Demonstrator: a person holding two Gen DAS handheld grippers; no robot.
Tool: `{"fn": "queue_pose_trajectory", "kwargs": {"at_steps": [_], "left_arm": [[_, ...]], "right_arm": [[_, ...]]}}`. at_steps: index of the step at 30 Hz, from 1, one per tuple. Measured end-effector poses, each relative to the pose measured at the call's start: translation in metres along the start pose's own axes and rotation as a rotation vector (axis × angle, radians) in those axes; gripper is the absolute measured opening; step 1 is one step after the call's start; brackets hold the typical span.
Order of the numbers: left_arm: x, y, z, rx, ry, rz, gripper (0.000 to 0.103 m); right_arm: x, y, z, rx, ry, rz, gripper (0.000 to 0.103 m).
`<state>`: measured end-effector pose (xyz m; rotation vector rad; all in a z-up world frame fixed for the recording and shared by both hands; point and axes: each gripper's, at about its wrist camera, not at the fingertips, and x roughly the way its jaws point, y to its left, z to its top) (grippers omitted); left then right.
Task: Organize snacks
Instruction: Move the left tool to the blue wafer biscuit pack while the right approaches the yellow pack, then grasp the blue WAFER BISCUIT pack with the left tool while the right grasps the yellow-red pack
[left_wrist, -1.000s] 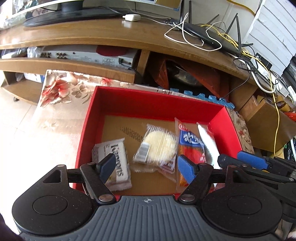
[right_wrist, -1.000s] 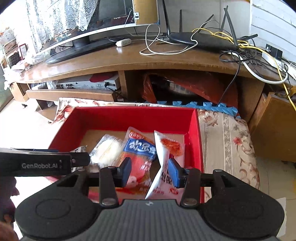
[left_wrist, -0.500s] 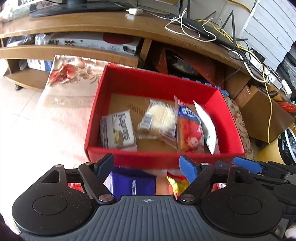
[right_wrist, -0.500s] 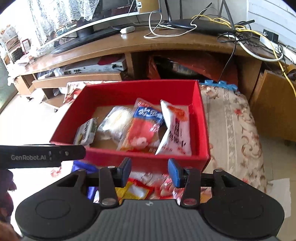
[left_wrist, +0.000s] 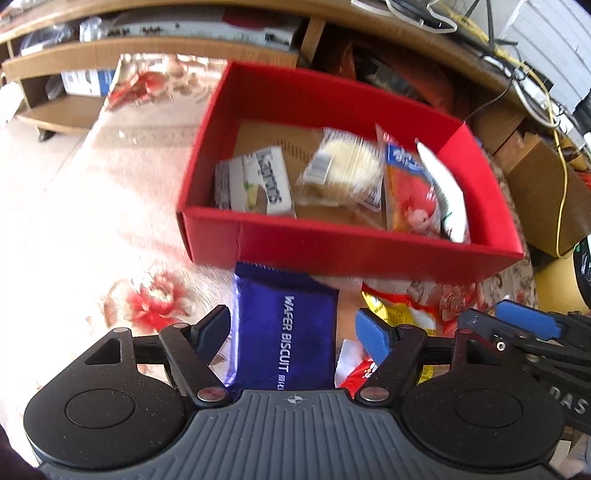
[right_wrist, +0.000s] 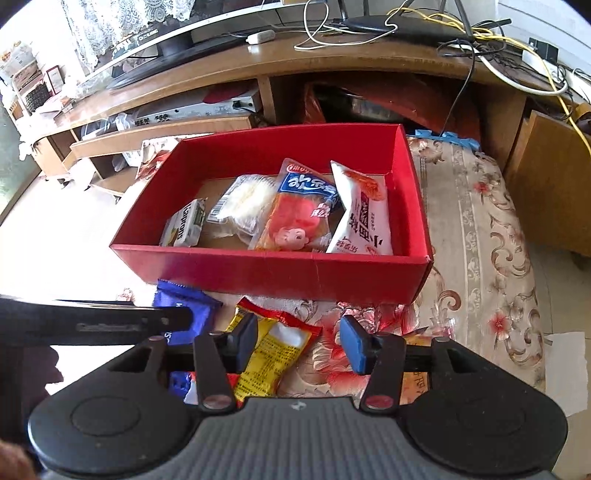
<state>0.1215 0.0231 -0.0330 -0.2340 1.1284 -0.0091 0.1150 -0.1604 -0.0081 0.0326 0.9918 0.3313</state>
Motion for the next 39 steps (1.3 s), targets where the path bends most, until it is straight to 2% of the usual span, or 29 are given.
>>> {"fn": "queue_pose_trajectory", "kwargs": {"at_steps": [7, 12, 13, 14, 17, 21, 25, 27, 31, 34, 36, 39], "left_arm": [[0.021, -0.007, -0.003, 0.020, 0.049, 0.046, 0.080], [0.021, -0.008, -0.006, 0.047, 0.044, 0.058, 0.081], [0.019, -0.006, -0.006, 0.045, 0.045, 0.058, 0.079], [0.018, -0.005, -0.007, 0.043, 0.046, 0.064, 0.072], [0.014, -0.001, -0.008, 0.038, 0.040, 0.071, 0.059], [0.009, 0.010, -0.008, 0.009, 0.040, 0.046, 0.054], [0.001, 0.020, -0.009, -0.021, 0.034, 0.022, 0.048], [-0.001, 0.023, -0.008, -0.033, 0.032, 0.008, 0.050], [-0.006, 0.021, -0.006, -0.036, 0.011, 0.016, 0.064], [-0.005, 0.023, -0.004, -0.047, 0.013, 0.040, 0.067], [-0.003, 0.025, -0.003, -0.063, 0.019, 0.041, 0.069], [-0.002, 0.028, -0.003, -0.075, 0.017, 0.048, 0.073]], "right_arm": [[0.004, 0.001, -0.002, -0.007, 0.016, 0.010, 0.047], [0.010, -0.001, -0.002, 0.014, 0.045, 0.015, 0.048], [0.012, -0.001, -0.002, 0.015, 0.051, 0.018, 0.048], [0.014, 0.001, -0.003, 0.016, 0.057, 0.020, 0.048], [0.022, 0.003, -0.003, 0.030, 0.086, 0.025, 0.048], [0.035, 0.002, -0.006, 0.076, 0.131, 0.041, 0.048], [0.042, -0.001, -0.004, 0.155, 0.138, 0.077, 0.049], [0.045, -0.001, -0.003, 0.186, 0.140, 0.092, 0.053], [0.053, 0.007, -0.001, 0.177, 0.130, 0.082, 0.057], [0.060, 0.007, -0.002, 0.170, 0.146, 0.082, 0.061], [0.062, 0.005, -0.002, 0.156, 0.145, 0.074, 0.071], [0.062, 0.001, -0.001, 0.163, 0.146, 0.078, 0.072]]}}
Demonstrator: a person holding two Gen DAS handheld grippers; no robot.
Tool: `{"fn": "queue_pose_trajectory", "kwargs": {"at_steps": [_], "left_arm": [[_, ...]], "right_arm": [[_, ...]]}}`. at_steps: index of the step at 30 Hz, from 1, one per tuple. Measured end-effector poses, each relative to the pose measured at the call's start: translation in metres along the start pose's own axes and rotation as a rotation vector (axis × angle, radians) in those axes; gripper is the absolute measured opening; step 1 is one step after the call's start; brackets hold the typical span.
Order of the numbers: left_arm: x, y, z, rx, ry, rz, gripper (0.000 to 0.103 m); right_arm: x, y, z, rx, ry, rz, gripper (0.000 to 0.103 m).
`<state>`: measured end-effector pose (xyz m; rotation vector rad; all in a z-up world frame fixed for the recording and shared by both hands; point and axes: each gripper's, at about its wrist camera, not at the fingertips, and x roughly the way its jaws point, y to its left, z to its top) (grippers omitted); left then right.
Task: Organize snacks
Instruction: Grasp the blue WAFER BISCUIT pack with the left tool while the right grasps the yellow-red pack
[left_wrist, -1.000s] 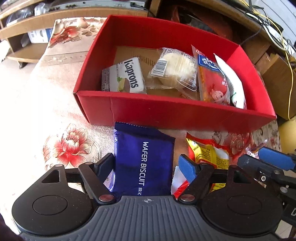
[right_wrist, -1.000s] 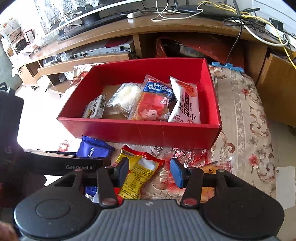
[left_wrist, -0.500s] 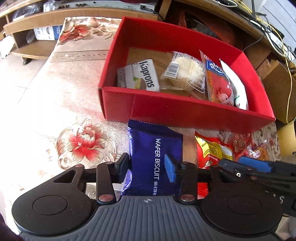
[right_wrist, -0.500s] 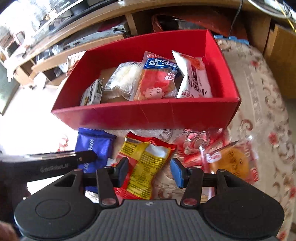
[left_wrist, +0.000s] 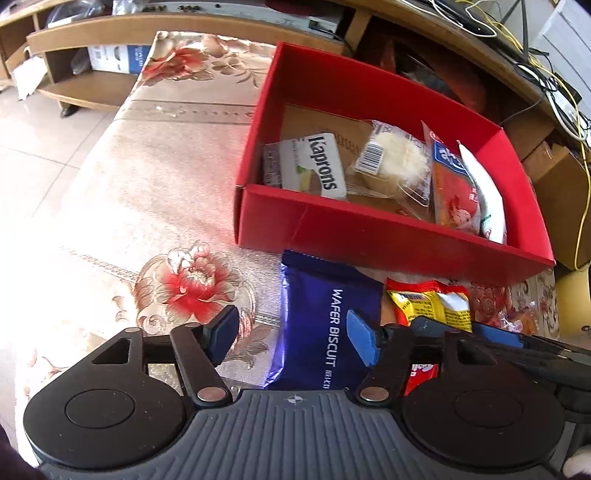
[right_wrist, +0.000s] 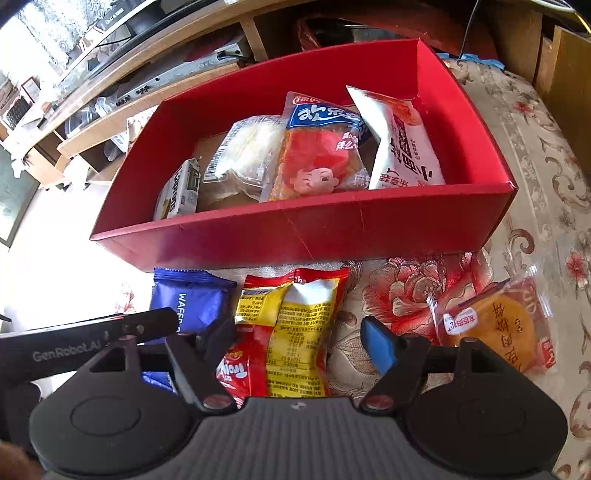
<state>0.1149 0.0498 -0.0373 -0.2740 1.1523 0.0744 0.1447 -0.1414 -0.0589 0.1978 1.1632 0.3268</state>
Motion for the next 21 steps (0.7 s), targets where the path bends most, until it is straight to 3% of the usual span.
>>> {"fn": "queue_pose_trajectory", "kwargs": {"at_steps": [5, 13, 18, 21], "left_arm": [[-0.010, 0.006, 0.001, -0.029, -0.031, -0.033, 0.081], [-0.014, 0.015, 0.005, -0.066, -0.042, -0.044, 0.081], [-0.010, 0.010, 0.002, -0.042, -0.021, -0.044, 0.081], [-0.007, 0.005, 0.000, -0.020, -0.011, -0.045, 0.081]], "right_arm": [[-0.018, 0.006, 0.006, -0.066, -0.047, -0.033, 0.072], [0.010, 0.023, -0.002, -0.112, 0.015, -0.042, 0.073], [0.002, 0.020, -0.004, -0.162, -0.005, -0.055, 0.051], [-0.009, 0.012, -0.007, -0.166, -0.025, -0.071, 0.050]]}}
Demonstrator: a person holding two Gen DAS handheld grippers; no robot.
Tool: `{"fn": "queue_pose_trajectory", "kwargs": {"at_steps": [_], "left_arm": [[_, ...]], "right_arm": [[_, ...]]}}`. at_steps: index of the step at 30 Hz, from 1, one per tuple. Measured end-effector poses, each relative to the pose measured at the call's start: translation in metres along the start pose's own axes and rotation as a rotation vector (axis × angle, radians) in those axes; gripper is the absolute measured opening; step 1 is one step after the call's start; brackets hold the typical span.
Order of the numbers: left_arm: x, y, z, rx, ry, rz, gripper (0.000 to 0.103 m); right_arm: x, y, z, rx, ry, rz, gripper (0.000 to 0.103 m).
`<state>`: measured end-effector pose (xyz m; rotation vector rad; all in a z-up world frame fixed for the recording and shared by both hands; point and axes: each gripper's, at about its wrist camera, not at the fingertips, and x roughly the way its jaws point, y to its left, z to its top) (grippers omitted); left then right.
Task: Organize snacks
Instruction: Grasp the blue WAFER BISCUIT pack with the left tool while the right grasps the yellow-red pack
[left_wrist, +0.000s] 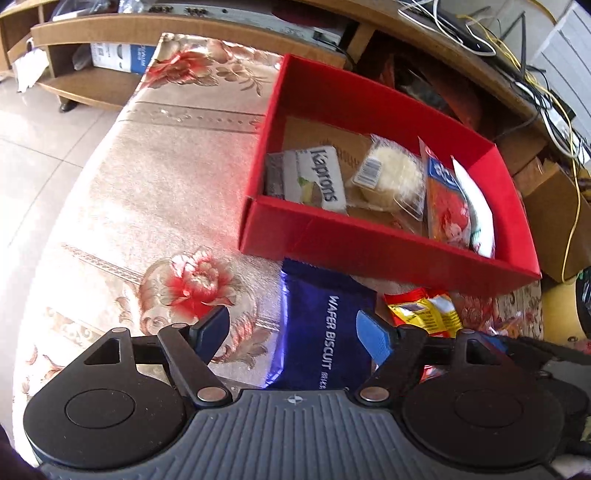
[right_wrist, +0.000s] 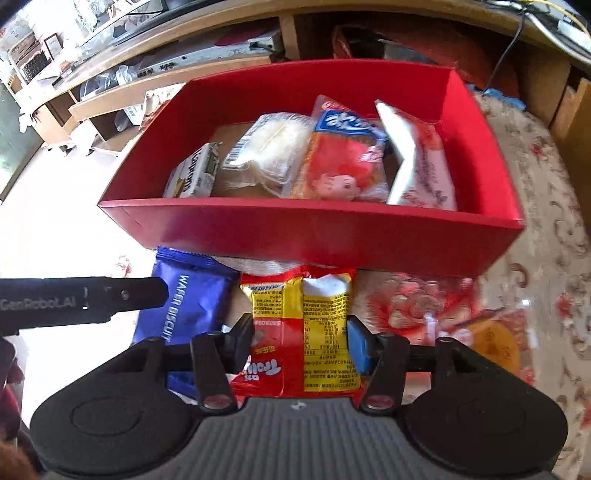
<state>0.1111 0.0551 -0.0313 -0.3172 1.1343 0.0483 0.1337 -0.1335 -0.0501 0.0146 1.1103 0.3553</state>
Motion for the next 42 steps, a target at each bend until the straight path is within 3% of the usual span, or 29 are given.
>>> {"fn": "queue_pose_trajectory", "kwargs": {"at_steps": [8, 16, 19, 23, 31, 42], "left_arm": [[0.019, -0.029, -0.008, 0.089, 0.050, 0.019, 0.081], [0.033, -0.046, -0.010, 0.182, 0.021, 0.142, 0.080], [0.030, -0.052, -0.019, 0.231, 0.016, 0.168, 0.073], [0.024, -0.051, -0.024, 0.215, 0.017, 0.140, 0.067], [0.013, -0.052, -0.030, 0.191, -0.003, 0.094, 0.066], [0.016, -0.052, -0.029, 0.192, 0.011, 0.094, 0.066]], "right_arm": [[-0.019, -0.019, 0.001, 0.055, -0.040, 0.005, 0.050], [-0.023, -0.023, -0.002, 0.062, -0.042, 0.017, 0.050], [-0.022, -0.021, 0.000, 0.056, -0.043, 0.022, 0.050], [-0.028, -0.019, -0.001, 0.046, -0.057, 0.033, 0.050], [-0.036, -0.022, -0.003, 0.050, -0.079, 0.040, 0.050], [-0.025, -0.019, -0.005, 0.032, -0.042, 0.030, 0.050]]}}
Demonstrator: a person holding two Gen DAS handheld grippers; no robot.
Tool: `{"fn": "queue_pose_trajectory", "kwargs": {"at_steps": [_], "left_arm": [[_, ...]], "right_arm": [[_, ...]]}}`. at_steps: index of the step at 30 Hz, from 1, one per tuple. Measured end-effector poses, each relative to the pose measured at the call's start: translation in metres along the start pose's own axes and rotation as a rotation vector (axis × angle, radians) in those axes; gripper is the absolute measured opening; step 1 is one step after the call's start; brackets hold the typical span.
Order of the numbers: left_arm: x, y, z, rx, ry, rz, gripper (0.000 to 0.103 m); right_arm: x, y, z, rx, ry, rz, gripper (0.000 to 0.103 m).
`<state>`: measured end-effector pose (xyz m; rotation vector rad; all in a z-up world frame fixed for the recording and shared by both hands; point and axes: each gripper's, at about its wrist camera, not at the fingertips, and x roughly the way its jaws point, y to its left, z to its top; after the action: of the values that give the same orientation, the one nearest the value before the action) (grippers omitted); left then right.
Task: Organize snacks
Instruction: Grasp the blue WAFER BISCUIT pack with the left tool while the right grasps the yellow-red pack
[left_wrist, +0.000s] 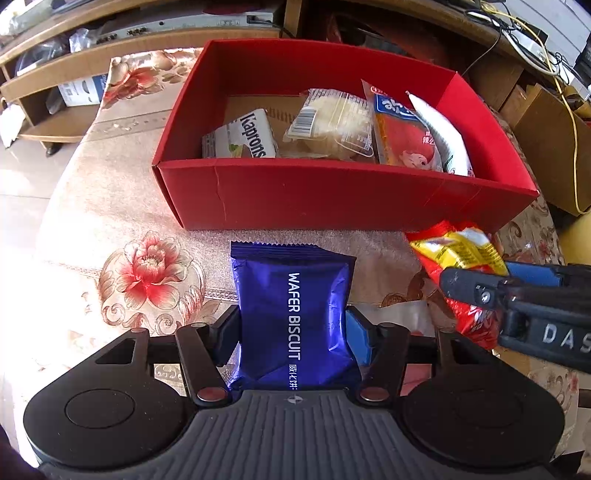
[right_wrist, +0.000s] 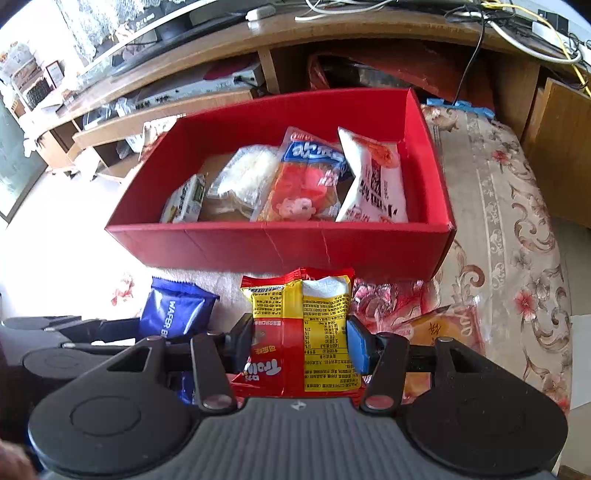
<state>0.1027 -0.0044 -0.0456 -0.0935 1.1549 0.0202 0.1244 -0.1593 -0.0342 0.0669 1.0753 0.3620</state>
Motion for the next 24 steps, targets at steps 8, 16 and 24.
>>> {"fn": "queue_pose_trajectory", "kwargs": {"at_steps": [8, 16, 24], "left_arm": [[0.010, -0.003, 0.002, 0.024, 0.010, 0.037, 0.071], [0.013, -0.009, -0.002, 0.063, 0.000, 0.068, 0.070], [-0.006, -0.002, -0.006, 0.022, -0.027, 0.014, 0.066]], "right_arm": [[0.019, 0.002, -0.006, -0.028, 0.064, -0.027, 0.051], [0.024, 0.001, -0.010, -0.050, 0.072, -0.043, 0.052], [0.005, 0.008, -0.012, -0.073, 0.029, -0.050, 0.051]]}}
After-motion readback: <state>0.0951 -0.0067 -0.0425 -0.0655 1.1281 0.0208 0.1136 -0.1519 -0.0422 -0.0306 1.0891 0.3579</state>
